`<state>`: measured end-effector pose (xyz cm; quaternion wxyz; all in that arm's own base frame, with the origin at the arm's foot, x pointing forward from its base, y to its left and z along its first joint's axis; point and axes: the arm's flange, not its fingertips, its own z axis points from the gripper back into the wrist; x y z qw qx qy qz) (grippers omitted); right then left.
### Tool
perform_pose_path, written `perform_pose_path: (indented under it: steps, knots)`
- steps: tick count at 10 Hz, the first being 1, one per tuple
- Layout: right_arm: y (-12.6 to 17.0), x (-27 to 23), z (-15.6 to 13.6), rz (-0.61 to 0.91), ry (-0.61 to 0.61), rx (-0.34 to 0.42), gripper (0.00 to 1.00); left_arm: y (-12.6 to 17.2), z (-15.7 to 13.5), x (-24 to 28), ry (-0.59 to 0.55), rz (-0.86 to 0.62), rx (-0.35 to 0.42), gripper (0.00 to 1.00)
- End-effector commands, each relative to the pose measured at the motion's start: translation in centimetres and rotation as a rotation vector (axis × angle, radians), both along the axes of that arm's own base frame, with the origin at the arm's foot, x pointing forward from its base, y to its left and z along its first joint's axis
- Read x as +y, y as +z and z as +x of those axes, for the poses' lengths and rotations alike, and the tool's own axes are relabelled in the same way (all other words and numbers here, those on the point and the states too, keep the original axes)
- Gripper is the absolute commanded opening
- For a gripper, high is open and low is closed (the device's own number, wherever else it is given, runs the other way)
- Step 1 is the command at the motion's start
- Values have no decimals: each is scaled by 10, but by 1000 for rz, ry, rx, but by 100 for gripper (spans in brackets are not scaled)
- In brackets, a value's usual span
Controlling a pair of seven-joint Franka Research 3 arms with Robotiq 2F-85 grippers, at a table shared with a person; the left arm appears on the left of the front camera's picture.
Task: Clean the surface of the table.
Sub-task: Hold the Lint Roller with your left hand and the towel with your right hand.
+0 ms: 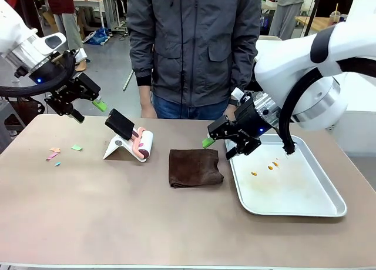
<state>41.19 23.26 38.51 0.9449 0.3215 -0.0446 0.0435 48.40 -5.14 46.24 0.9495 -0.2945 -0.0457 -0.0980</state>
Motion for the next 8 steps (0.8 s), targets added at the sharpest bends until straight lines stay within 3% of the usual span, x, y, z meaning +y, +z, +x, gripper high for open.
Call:
perform_pose_path:
  steps: [1,5,8]
  knots:
    - [2,16,6,-128,-20,14,100,-5,12,-9,28,3,-17,100]
    - [-20,49,55,-259,-53,108,100,-32,40,-10,144,-40,9,100]
    - [-33,75,66,-368,-62,118,100,-58,55,-21,129,-101,53,100]
